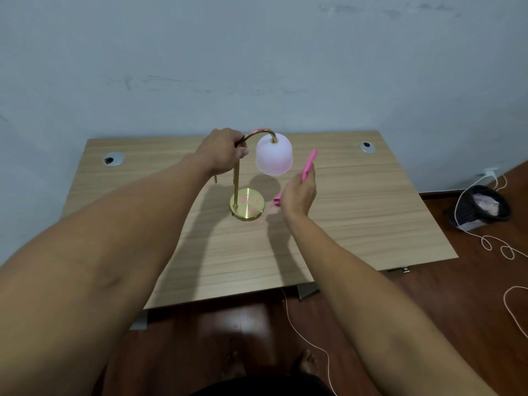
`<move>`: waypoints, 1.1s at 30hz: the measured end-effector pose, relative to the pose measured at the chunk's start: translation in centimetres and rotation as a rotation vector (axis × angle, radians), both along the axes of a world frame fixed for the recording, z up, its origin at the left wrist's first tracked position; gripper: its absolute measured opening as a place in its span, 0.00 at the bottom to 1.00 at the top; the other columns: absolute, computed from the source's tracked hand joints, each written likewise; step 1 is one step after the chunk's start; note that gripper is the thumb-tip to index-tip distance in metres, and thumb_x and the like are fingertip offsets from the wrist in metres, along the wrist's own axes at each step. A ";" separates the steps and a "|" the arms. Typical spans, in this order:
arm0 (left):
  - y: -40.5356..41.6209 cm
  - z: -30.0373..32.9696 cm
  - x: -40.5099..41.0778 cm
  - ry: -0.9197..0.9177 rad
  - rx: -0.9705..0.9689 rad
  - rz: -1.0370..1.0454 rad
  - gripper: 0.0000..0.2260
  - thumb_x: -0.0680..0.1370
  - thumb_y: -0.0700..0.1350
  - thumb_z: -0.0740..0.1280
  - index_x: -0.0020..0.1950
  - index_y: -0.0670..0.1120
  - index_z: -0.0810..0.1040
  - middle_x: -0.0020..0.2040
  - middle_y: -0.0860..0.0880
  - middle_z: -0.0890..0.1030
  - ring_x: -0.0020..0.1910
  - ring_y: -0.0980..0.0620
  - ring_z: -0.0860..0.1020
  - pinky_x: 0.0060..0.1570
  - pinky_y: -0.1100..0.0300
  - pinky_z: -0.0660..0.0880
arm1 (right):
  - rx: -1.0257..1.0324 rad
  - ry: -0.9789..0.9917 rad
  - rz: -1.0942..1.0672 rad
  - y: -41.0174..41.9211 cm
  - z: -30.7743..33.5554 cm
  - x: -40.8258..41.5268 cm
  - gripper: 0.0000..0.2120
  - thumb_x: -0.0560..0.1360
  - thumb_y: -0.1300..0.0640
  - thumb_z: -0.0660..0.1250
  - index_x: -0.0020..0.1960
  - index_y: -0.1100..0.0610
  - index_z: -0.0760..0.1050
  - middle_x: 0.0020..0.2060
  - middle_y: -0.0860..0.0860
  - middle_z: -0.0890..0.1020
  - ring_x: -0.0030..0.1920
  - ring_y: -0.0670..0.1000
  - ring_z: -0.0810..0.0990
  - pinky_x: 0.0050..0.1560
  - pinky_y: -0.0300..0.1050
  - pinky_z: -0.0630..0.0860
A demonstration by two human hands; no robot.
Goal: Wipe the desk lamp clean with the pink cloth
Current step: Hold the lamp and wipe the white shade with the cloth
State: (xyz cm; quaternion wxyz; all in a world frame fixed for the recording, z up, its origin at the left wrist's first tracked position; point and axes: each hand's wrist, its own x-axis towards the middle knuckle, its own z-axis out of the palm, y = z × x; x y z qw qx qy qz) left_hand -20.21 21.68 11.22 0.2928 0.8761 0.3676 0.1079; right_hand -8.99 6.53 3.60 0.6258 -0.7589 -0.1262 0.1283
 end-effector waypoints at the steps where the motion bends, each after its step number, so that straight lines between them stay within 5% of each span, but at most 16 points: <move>1: 0.0 0.0 0.0 -0.003 -0.008 0.002 0.05 0.77 0.47 0.68 0.47 0.47 0.81 0.46 0.44 0.84 0.49 0.43 0.81 0.54 0.47 0.78 | 0.051 -0.145 0.054 0.5 0.3 -0.2 0.34 0.80 0.63 0.52 0.76 0.30 0.59 0.74 0.45 0.72 0.67 0.58 0.78 0.61 0.57 0.79; 4: 0.2 -0.1 0.0 -0.006 -0.018 0.004 0.05 0.77 0.47 0.68 0.47 0.46 0.82 0.46 0.44 0.85 0.49 0.43 0.82 0.55 0.47 0.78 | -0.052 -0.472 0.272 1.7 -0.4 -1.8 0.32 0.79 0.68 0.53 0.82 0.56 0.54 0.81 0.57 0.58 0.81 0.60 0.56 0.78 0.63 0.60; 6: 0.2 -0.1 0.0 -0.007 -0.019 0.002 0.06 0.77 0.47 0.68 0.47 0.46 0.82 0.46 0.44 0.85 0.48 0.43 0.82 0.55 0.47 0.78 | -0.173 -0.556 0.344 1.7 -1.5 -3.3 0.34 0.78 0.73 0.54 0.82 0.64 0.49 0.82 0.62 0.49 0.82 0.59 0.41 0.80 0.64 0.51; 10: 0.2 0.0 0.0 -0.012 -0.011 -0.006 0.06 0.77 0.46 0.68 0.47 0.45 0.82 0.45 0.43 0.85 0.48 0.42 0.82 0.54 0.48 0.78 | -0.278 -0.617 0.402 -0.5 -4.2 -4.0 0.39 0.75 0.76 0.56 0.83 0.61 0.48 0.83 0.59 0.46 0.82 0.59 0.44 0.73 0.57 0.70; 12: 0.2 0.0 0.0 -0.015 -0.016 -0.010 0.05 0.77 0.46 0.68 0.47 0.45 0.82 0.46 0.43 0.85 0.49 0.42 0.81 0.54 0.47 0.78 | -0.389 -0.431 0.431 -1.8 -5.2 -4.0 0.37 0.77 0.73 0.56 0.83 0.54 0.53 0.82 0.56 0.55 0.78 0.59 0.62 0.59 0.55 0.78; 13: 0.2 -0.1 0.0 -0.015 -0.014 -0.011 0.05 0.77 0.46 0.68 0.47 0.45 0.82 0.46 0.43 0.85 0.49 0.42 0.81 0.54 0.47 0.78 | -0.406 -0.251 0.382 -2.2 -5.7 -3.8 0.32 0.78 0.72 0.55 0.80 0.51 0.61 0.77 0.57 0.66 0.65 0.58 0.77 0.48 0.52 0.82; 15: 0.1 0.0 -0.1 -0.013 -0.009 -0.013 0.06 0.77 0.46 0.68 0.48 0.45 0.82 0.47 0.43 0.84 0.50 0.42 0.81 0.55 0.47 0.78 | -0.341 0.246 0.146 -2.2 -5.7 -2.9 0.22 0.80 0.69 0.55 0.68 0.53 0.74 0.62 0.58 0.81 0.41 0.56 0.84 0.30 0.43 0.77; 18: 0.1 0.0 0.0 -0.012 -0.015 -0.013 0.06 0.77 0.46 0.67 0.48 0.45 0.82 0.47 0.43 0.84 0.49 0.42 0.81 0.55 0.47 0.78 | -0.218 0.538 -0.147 -1.5 -3.9 -0.5 0.17 0.82 0.63 0.56 0.67 0.61 0.76 0.58 0.61 0.82 0.44 0.59 0.81 0.38 0.48 0.75; 19: 0.1 0.0 0.0 -0.010 -0.013 -0.014 0.06 0.77 0.46 0.67 0.48 0.45 0.82 0.46 0.43 0.84 0.49 0.42 0.81 0.54 0.48 0.78 | -0.196 0.449 -0.174 -1.0 -3.1 0.1 0.19 0.82 0.62 0.55 0.70 0.59 0.75 0.61 0.60 0.82 0.48 0.61 0.82 0.44 0.51 0.78; 22: 0.0 0.1 0.0 -0.007 0.001 -0.018 0.05 0.77 0.46 0.67 0.47 0.46 0.81 0.46 0.44 0.84 0.49 0.42 0.81 0.53 0.48 0.78 | 0.022 0.049 -0.015 0.6 0.3 0.1 0.32 0.80 0.62 0.52 0.75 0.30 0.62 0.73 0.47 0.74 0.64 0.63 0.80 0.61 0.63 0.78; 23: 0.0 0.1 0.0 -0.009 0.003 -0.018 0.05 0.77 0.46 0.67 0.47 0.46 0.81 0.45 0.44 0.84 0.49 0.42 0.81 0.53 0.48 0.78 | 0.073 -0.118 0.055 1.2 0.9 -0.2 0.33 0.79 0.62 0.53 0.75 0.29 0.60 0.75 0.45 0.72 0.68 0.60 0.77 0.65 0.63 0.76; 26: 0.0 0.1 0.0 -0.012 -0.001 -0.010 0.05 0.77 0.45 0.68 0.47 0.45 0.82 0.45 0.44 0.84 0.48 0.42 0.81 0.52 0.49 0.78 | -0.069 -0.521 0.266 2.4 0.3 -1.7 0.31 0.80 0.68 0.53 0.82 0.54 0.56 0.81 0.56 0.58 0.81 0.59 0.57 0.80 0.58 0.56; 28: -0.1 0.1 0.0 -0.010 -0.001 -0.010 0.06 0.77 0.45 0.68 0.47 0.44 0.82 0.45 0.43 0.84 0.48 0.43 0.81 0.52 0.49 0.78 | -0.254 -0.639 0.345 2.2 -1.2 -3.0 0.34 0.79 0.72 0.54 0.82 0.61 0.51 0.82 0.61 0.48 0.82 0.62 0.43 0.81 0.50 0.39; 29: -0.1 0.1 -0.1 -0.009 0.004 -0.014 0.06 0.77 0.45 0.68 0.47 0.44 0.82 0.45 0.43 0.84 0.49 0.42 0.81 0.52 0.49 0.77 | -0.295 -0.655 0.362 1.7 -2.1 -3.5 0.36 0.77 0.73 0.55 0.82 0.61 0.50 0.82 0.60 0.46 0.82 0.62 0.41 0.79 0.45 0.38; 33: -0.1 0.2 0.0 -0.007 0.011 -0.018 0.06 0.77 0.45 0.68 0.49 0.43 0.82 0.47 0.43 0.84 0.51 0.42 0.80 0.54 0.49 0.77 | -0.378 -0.713 0.450 -1.3 -5.0 -3.6 0.36 0.78 0.71 0.59 0.83 0.57 0.50 0.83 0.56 0.45 0.83 0.59 0.45 0.66 0.41 0.62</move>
